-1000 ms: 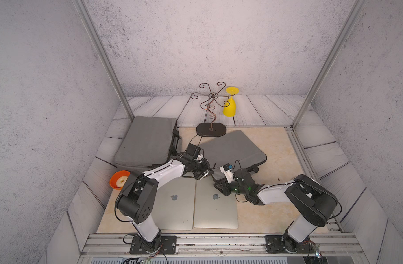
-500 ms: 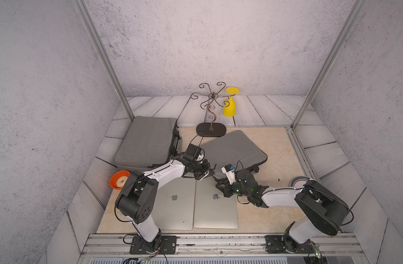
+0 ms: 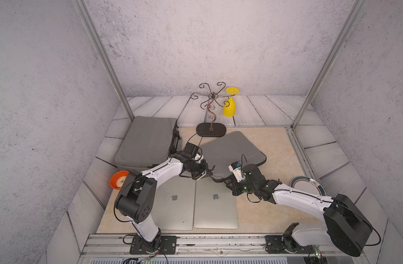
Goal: Open the zippered laptop bag and take out the laptop
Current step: Unzip the zipper on the zippered laptop bag.
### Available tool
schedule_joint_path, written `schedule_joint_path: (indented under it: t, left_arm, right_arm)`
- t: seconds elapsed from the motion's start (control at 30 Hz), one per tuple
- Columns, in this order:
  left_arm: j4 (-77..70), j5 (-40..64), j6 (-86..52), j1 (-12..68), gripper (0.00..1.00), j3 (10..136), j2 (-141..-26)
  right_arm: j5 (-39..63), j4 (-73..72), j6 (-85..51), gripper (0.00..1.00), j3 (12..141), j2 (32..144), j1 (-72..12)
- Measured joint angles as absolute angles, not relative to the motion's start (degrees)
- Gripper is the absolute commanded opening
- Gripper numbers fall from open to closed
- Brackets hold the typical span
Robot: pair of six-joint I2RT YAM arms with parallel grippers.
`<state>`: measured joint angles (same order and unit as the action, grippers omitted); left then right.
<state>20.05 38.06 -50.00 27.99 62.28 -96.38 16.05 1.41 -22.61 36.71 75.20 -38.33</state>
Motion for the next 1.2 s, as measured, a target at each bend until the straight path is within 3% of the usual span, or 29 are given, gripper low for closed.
schedule_joint_path:
  t: [0.43, 1.2]
  left_arm:
    - [19.92, 40.16, -48.95, 28.12, 0.00, 62.76, -96.38]
    - [24.40, 40.42, -46.68, 25.54, 0.00, 64.25, -95.83]
  right_arm:
    - [17.80, 11.86, -17.54, 0.00, 41.54, 75.20, -33.28]
    - [9.21, 23.97, -20.32, 0.00, 47.99, 81.08, -18.68]
